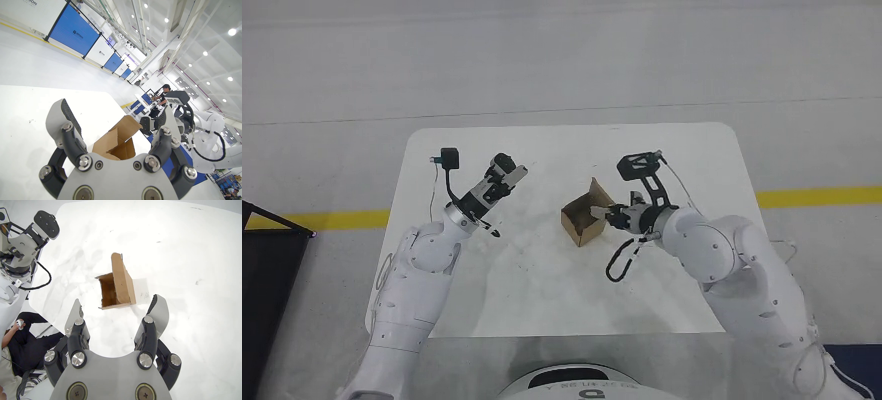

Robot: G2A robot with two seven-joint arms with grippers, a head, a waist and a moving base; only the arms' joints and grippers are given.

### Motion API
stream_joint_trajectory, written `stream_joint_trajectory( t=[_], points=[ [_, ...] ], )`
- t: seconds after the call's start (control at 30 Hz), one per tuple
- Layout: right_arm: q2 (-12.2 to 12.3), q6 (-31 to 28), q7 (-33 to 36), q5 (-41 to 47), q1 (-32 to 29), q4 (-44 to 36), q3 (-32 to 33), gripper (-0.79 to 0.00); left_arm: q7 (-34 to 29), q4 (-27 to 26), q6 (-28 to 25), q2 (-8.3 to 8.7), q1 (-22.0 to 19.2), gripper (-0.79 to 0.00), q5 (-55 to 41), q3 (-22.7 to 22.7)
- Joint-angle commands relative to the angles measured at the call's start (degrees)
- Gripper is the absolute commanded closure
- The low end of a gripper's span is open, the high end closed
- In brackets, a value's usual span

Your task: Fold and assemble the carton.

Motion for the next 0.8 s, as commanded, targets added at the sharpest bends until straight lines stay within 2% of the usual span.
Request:
stream_joint_trajectory(
  t=[0.0, 0.03, 0.27, 0.3, 0.33, 0.37, 0.6, 0.7, 0.77],
  points=[
    [-0.1, 2.5, -1.7, 0.5, -0.5, 1.9, 0.7, -0.474, 0.0, 0.0, 0.0, 0.0, 0.0, -0.785, 0.0, 0.0],
    [-0.2, 3.0, -2.1, 1.3, -0.4, 2.7, 0.6, -0.376, 0.0, 0.0, 0.0, 0.0, 0.0, -0.785, 0.0, 0.0],
    [-1.1, 4.3, -6.0, 6.2, 2.5, 9.1, -0.3, -0.222, 0.0, 0.0, 0.0, 0.0, 0.0, -0.785, 0.0, 0.0],
    [-1.2, 4.5, -6.5, 6.7, 3.1, 9.7, -0.3, -0.148, 0.0, 0.0, 0.0, 0.0, 0.0, -0.785, 0.0, 0.0],
    [-1.3, 4.9, -7.1, 7.0, 3.6, 10.3, -0.2, -0.034, 0.0, 0.0, 0.0, 0.0, 0.0, -0.785, 0.0, 0.0],
    [-1.4, 5.0, -7.2, 7.2, 4.2, 10.8, -0.4, 0.0, 0.0, 0.0, 0.0, 0.0, 0.0, -0.785, 0.0, 0.0],
    [-2.2, 4.2, -6.9, 8.1, 9.9, 14.7, -3.7, 0.0, 0.0, 0.0, 0.0, 0.0, 0.0, -0.785, 0.0, 0.0],
    [-2.5, 2.0, -5.4, 7.9, 13.4, 17.5, -5.7, -0.04, 0.0, 0.0, 0.0, 0.0, 0.0, -0.785, 0.0, 0.0],
    [-2.8, -0.2, -3.8, 8.6, 15.6, 19.3, -7.0, -0.031, 0.0, 0.0, 0.0, 0.0, 0.0, -0.785, 0.0, 0.0]
  ],
)
